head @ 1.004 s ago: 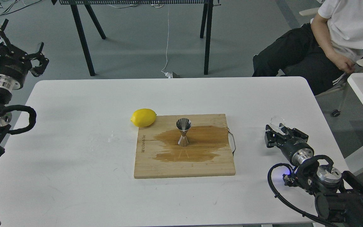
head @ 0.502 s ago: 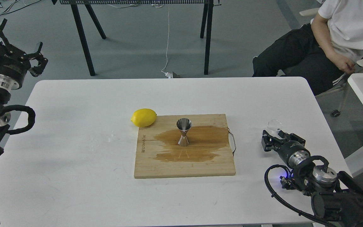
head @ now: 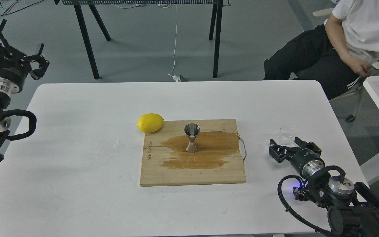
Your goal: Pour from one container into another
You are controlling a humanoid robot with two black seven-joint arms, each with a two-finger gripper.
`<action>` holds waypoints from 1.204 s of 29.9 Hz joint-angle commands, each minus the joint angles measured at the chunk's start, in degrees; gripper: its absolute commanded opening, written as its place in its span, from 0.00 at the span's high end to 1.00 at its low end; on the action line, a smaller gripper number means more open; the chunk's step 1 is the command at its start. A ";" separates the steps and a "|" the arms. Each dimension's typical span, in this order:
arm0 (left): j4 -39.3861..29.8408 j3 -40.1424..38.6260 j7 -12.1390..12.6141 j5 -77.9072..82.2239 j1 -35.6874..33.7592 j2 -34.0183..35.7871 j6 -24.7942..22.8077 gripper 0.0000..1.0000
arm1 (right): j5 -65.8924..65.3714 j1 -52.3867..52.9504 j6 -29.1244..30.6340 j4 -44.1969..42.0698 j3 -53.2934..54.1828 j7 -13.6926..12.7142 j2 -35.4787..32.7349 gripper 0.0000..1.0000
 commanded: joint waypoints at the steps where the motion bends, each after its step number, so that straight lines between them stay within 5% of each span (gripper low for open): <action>1: 0.00 0.00 -0.03 0.00 0.08 -0.02 0.00 0.00 | -0.09 -3.52 2.02 5.98 1.31 0.21 -2.18 0.01; 9: 0.00 0.00 -0.38 0.00 0.17 -0.02 -0.09 0.00 | -0.44 -7.57 10.20 16.71 2.63 0.21 -9.73 0.01; 16: 0.00 0.00 -0.38 -0.09 0.26 -0.02 0.00 0.00 | -4.12 -0.47 21.95 12.17 2.37 0.13 -13.61 0.01; 28: 1.05 -0.09 -0.20 -3.07 0.44 -0.98 -0.09 0.00 | -14.59 22.13 21.95 -5.25 -2.63 0.30 -11.42 0.01; 36: 1.32 -0.09 -0.11 -3.60 1.58 -2.57 -0.26 0.00 | -14.68 25.83 21.95 -5.96 -5.01 4.61 -12.03 0.01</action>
